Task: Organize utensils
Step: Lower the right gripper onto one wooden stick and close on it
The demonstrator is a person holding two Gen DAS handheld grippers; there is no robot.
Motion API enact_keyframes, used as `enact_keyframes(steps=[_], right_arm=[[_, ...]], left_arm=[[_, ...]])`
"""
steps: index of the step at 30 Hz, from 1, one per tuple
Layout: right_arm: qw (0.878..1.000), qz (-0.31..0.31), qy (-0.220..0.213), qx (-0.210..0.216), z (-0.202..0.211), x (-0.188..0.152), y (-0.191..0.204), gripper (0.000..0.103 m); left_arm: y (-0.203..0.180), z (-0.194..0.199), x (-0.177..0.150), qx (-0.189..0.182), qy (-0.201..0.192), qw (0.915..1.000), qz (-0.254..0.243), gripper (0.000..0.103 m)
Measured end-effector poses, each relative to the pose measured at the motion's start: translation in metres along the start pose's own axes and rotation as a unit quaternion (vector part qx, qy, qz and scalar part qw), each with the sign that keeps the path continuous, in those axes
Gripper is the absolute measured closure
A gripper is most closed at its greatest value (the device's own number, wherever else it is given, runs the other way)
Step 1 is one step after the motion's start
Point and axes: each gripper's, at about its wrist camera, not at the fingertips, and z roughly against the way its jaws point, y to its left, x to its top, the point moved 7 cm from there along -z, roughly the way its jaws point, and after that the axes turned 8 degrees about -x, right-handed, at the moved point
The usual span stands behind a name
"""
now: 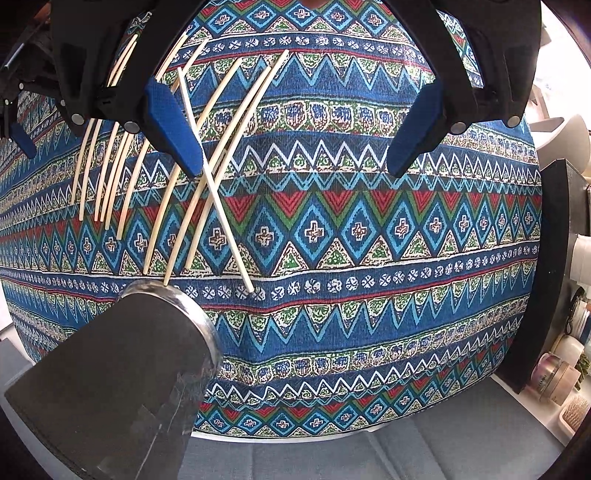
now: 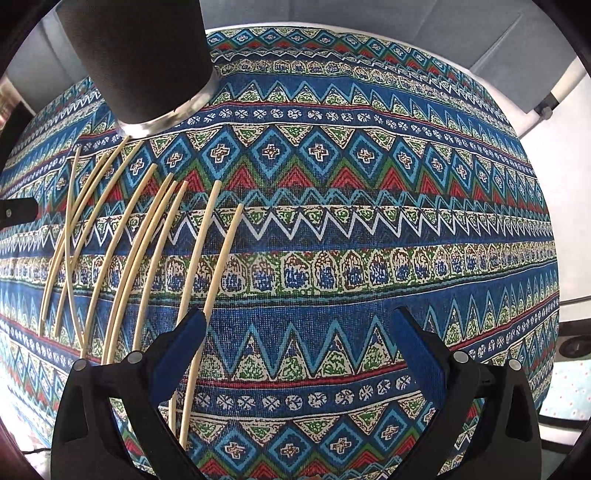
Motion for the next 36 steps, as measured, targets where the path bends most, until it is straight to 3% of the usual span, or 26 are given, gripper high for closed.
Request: enact_keyframes(steps=[8, 15, 20, 26, 28, 36], right_arm=[[0.999, -0.023, 0.006, 0.022, -0.012, 0.007, -0.006, 0.008], [0.999, -0.032, 0.017, 0.024, -0.020, 0.005, -0.006, 0.008], [0.997, -0.057, 0.029, 0.040, -0.026, 0.000, -0.018, 0.008], [0.997, -0.070, 0.030, 0.032, -0.033, -0.008, -0.036, 0.008], [0.997, -0.067, 0.029, 0.033, -0.034, -0.008, -0.037, 0.008], [0.997, -0.053, 0.044, 0.037, -0.033, -0.004, -0.026, 0.006]], left_arm=[[-0.018, -0.024, 0.029, -0.005, 0.020, 0.9998, -0.001, 0.006], [-0.017, -0.049, 0.046, -0.002, 0.035, 0.9986, 0.039, 0.006], [-0.015, -0.073, 0.050, -0.004, 0.051, 0.9968, 0.062, 0.004], [-0.005, -0.094, 0.049, -0.036, 0.051, 0.9927, 0.103, 0.005], [0.006, -0.100, 0.049, -0.014, 0.051, 0.9940, 0.096, 0.004], [0.000, -0.106, 0.051, -0.012, 0.038, 0.9949, 0.093, 0.007]])
